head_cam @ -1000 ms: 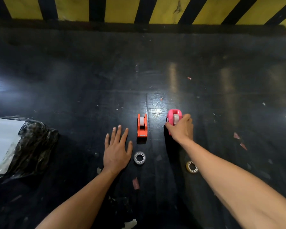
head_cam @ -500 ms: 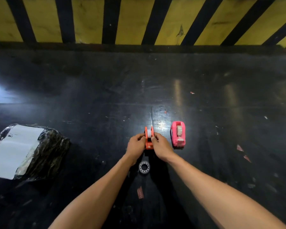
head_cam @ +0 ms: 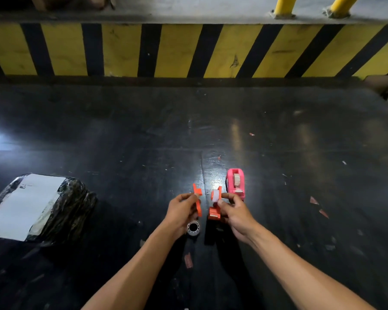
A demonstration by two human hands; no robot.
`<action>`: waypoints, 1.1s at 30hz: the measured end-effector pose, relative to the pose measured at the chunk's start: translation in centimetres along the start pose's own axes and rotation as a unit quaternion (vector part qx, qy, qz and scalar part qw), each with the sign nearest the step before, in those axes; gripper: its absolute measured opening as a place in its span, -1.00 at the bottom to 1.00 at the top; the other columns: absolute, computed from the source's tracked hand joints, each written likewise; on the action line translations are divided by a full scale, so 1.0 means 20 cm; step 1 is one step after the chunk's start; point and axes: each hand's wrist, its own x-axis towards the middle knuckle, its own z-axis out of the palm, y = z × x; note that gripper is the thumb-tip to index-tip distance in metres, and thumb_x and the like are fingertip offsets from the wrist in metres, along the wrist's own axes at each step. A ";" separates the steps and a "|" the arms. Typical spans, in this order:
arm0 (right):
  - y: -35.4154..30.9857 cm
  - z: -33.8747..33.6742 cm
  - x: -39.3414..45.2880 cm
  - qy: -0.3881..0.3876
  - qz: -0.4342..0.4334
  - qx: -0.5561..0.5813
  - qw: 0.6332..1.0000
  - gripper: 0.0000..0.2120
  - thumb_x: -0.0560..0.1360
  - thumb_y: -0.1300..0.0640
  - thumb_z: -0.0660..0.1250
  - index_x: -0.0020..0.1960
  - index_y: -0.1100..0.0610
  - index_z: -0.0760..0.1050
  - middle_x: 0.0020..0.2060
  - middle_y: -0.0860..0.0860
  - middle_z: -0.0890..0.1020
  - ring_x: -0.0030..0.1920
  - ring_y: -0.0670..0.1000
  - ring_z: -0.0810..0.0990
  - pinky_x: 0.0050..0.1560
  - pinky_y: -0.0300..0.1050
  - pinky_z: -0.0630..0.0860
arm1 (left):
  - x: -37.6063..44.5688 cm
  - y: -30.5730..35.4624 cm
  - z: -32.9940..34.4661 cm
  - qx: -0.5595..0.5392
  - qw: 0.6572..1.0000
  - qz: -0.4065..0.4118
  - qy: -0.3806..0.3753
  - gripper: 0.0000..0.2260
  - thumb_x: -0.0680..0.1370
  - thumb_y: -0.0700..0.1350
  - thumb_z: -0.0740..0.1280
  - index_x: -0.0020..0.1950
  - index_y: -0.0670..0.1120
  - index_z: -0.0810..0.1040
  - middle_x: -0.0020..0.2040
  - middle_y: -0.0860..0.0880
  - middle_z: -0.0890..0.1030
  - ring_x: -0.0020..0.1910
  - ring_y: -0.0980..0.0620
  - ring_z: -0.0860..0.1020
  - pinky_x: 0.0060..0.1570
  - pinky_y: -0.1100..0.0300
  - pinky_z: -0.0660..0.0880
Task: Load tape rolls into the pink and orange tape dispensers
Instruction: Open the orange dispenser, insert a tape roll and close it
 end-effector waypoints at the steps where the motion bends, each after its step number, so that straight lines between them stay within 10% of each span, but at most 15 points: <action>1: -0.01 -0.01 0.00 0.006 0.005 0.010 1.000 -0.79 0.57 0.24 0.28 0.19 0.15 0.41 -0.07 0.17 0.65 -0.23 0.05 0.65 -0.25 -0.09 0.56 | 0.02 0.00 -0.02 0.019 0.999 0.018 0.029 -0.77 0.52 -0.19 0.46 0.11 -0.25 0.55 -0.13 -0.22 0.68 -0.26 -0.09 0.62 -0.24 0.08 0.61; 6: -0.06 -0.03 -0.04 -0.021 0.008 0.027 0.999 -0.77 0.56 0.25 0.29 0.20 0.17 0.41 -0.05 0.17 0.64 -0.29 0.00 0.65 -0.42 -0.21 0.54 | 0.07 0.05 -0.13 0.327 0.921 0.164 0.129 -0.81 0.48 -0.09 0.49 0.02 -0.10 0.57 -0.19 0.05 0.63 -0.42 0.23 0.60 -0.42 0.32 0.56; 17: -0.11 -0.05 -0.08 -0.035 -0.014 0.004 0.999 -0.75 0.54 0.25 0.32 0.21 0.16 0.43 0.05 0.22 0.63 -0.23 0.01 0.65 -0.36 -0.20 0.57 | 0.10 0.05 -0.14 0.502 0.833 0.200 0.116 -0.69 0.52 0.09 0.39 0.16 -0.06 0.59 0.18 -0.13 0.50 0.15 -0.14 0.47 0.19 0.09 0.45; 24: -0.10 0.00 -0.09 -0.081 -0.023 -0.032 0.996 -0.77 0.54 0.23 0.32 0.19 0.16 0.45 -0.06 0.17 0.66 -0.21 0.02 0.66 -0.32 -0.21 0.57 | -0.06 0.16 0.02 0.304 0.937 0.133 -0.110 -0.80 0.62 0.01 0.30 0.08 -0.07 0.64 -0.03 0.02 0.72 -0.01 0.10 0.67 -0.03 0.24 0.50; 28: -0.09 -0.01 -0.09 -0.086 -0.026 -0.030 0.995 -0.77 0.55 0.24 0.31 0.20 0.17 0.45 -0.07 0.18 0.66 -0.22 0.01 0.68 -0.32 -0.22 0.57 | -0.06 0.14 0.01 0.268 0.952 0.119 -0.092 -0.87 0.56 -0.07 0.39 0.06 -0.06 0.64 -0.20 0.08 0.65 -0.24 0.17 0.57 -0.38 0.42 0.39; 33: -0.07 -0.04 -0.07 -0.031 -0.026 -0.015 0.999 -0.75 0.54 0.25 0.32 0.21 0.18 0.43 -0.01 0.20 0.62 -0.21 0.05 0.63 -0.35 -0.17 0.58 | -0.02 0.10 -0.03 0.386 0.900 0.205 0.005 -0.79 0.49 -0.04 0.45 0.12 -0.01 0.61 0.00 0.01 0.68 -0.03 0.05 0.62 -0.09 0.23 0.52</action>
